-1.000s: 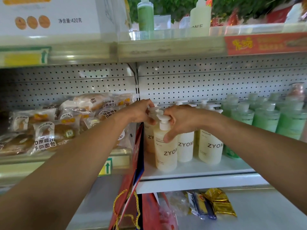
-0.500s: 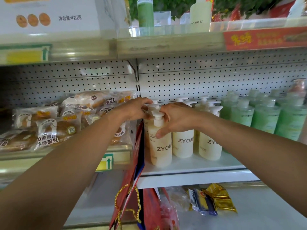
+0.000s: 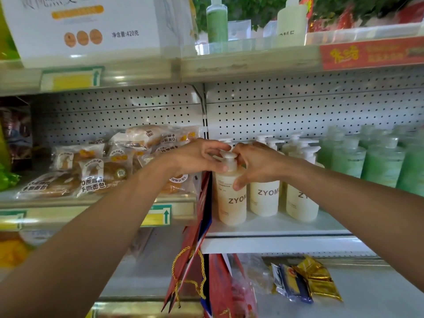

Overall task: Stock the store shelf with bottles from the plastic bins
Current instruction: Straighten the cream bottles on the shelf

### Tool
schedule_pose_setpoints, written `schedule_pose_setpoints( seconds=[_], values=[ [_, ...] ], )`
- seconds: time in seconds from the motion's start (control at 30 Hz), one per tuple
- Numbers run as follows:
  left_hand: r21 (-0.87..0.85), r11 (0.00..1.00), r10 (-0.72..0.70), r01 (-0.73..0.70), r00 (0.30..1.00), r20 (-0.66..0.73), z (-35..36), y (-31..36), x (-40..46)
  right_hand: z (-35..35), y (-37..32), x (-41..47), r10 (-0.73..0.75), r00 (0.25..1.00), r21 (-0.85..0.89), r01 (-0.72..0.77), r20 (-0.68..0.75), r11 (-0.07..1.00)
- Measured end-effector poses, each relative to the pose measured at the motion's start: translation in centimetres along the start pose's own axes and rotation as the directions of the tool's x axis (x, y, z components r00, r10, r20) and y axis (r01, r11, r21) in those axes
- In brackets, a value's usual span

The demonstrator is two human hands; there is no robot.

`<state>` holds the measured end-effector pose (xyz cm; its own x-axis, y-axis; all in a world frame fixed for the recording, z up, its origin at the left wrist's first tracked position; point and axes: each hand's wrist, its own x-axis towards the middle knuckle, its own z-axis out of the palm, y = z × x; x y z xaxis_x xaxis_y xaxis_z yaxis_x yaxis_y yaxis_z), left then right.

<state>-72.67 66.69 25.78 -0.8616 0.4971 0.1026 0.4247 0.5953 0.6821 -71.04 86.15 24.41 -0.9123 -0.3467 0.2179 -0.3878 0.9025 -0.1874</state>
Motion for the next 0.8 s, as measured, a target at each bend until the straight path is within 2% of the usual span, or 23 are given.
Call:
schedule_pose_setpoints(
  seconds=[0.1, 0.2, 0.37, 0.53, 0.63, 0.73, 0.8],
  values=[
    [0.027, 1.0, 0.016, -0.015, 0.997, -0.07, 0.6, 0.1, 0.3, 0.4, -0.2, -0.1, 0.011, 0.999, 0.008, -0.011, -0.032, 1.0],
    [0.041, 0.999, 0.013, -0.009, 0.994, -0.109, 0.9, -0.2, 0.8, 0.9, -0.8, -0.2, 0.008, 0.992, -0.048, -0.015, -0.126, 0.999],
    [0.075, 0.997, 0.026, -0.019, 0.995, -0.092, 1.0, -0.4, 1.2, 2.3, -1.4, 0.1, -0.002, 0.971, -0.132, -0.031, -0.241, 0.991],
    [0.154, 0.988, 0.043, -0.027, 0.994, -0.105, 1.0, -0.4, 1.5, 1.5, -0.9, 0.2, -0.025, 0.99, -0.1, 0.011, -0.136, 0.995],
    [0.126, 0.992, 0.029, -0.017, 0.995, -0.1, 1.1, -0.5, 1.5, 0.0, 0.5, -0.1, -0.062, 0.994, 0.027, 0.065, -0.093, 0.998],
    [0.124, 0.992, 0.025, -0.013, 0.995, -0.095, 1.3, -0.5, 1.4, -1.9, 2.7, -0.5, -0.022, 0.996, 0.163, 0.035, -0.084, 0.986],
    [0.148, 0.989, 0.014, 0.001, 0.995, -0.099, 1.4, -0.4, 1.2, -2.9, 4.1, -0.6, 0.032, 0.999, 0.07, -0.031, -0.009, 0.997]
  ],
)
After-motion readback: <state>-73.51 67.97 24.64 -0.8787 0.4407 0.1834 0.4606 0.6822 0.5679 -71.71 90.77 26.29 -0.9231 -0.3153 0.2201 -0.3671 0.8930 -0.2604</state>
